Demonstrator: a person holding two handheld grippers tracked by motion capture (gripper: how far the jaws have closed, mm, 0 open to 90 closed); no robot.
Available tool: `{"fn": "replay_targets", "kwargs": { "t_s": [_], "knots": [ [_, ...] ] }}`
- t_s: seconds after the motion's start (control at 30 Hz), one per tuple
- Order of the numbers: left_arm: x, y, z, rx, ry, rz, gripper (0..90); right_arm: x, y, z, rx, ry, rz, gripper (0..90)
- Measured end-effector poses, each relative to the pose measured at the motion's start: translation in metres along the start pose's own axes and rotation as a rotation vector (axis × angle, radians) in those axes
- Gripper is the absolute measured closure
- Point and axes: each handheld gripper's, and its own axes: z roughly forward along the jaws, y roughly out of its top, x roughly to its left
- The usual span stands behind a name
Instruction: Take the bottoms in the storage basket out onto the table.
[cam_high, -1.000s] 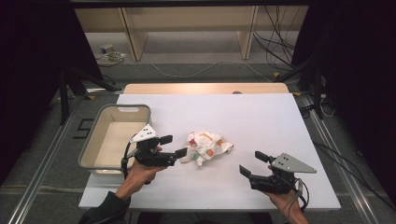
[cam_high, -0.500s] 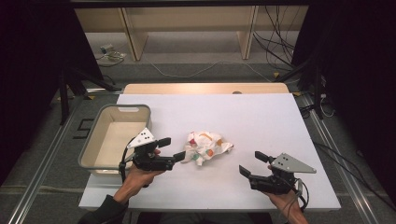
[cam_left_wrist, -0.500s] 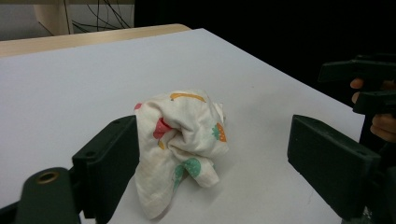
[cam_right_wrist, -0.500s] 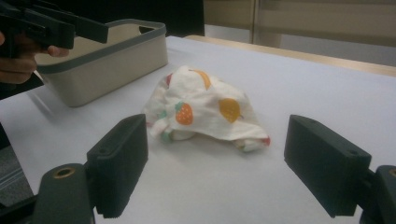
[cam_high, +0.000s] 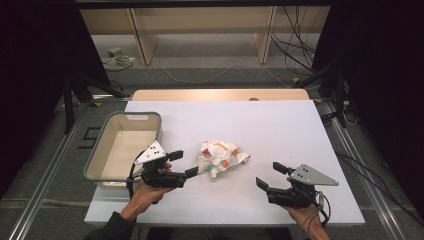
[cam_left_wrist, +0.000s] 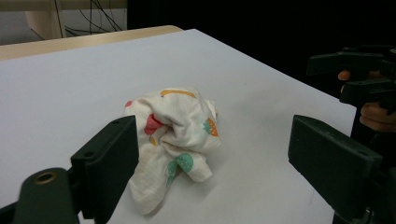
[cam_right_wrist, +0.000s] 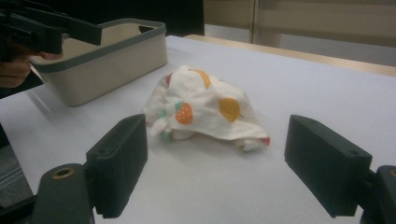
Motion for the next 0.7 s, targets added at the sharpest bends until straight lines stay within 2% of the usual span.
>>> {"fn": "replay_targets", "kwargs": {
  "t_s": [0.17, 0.3, 0.5, 0.7],
  "knots": [
    [-0.0015, -0.002, -0.0016, -0.003, 0.001, 0.008, 15.3, 0.0001, -0.0002, 0.0002, 0.003, 0.0, -0.004, 21.9],
    [-0.0037, -0.0039, -0.0031, -0.001, 0.015, 0.04, 15.3, -0.0002, -0.0002, 0.0002, 0.004, -0.001, -0.004, 21.9],
    [-0.0061, -0.0066, -0.006, -0.011, 0.022, 0.063, 14.9, -0.0003, -0.0003, 0.0004, 0.005, -0.002, -0.004, 21.9],
    [-0.005, -0.0093, -0.0099, -0.024, 0.021, 0.054, 13.5, 0.0002, -0.0005, 0.0007, 0.01, 0.0, -0.001, 21.7]
  ]
}}
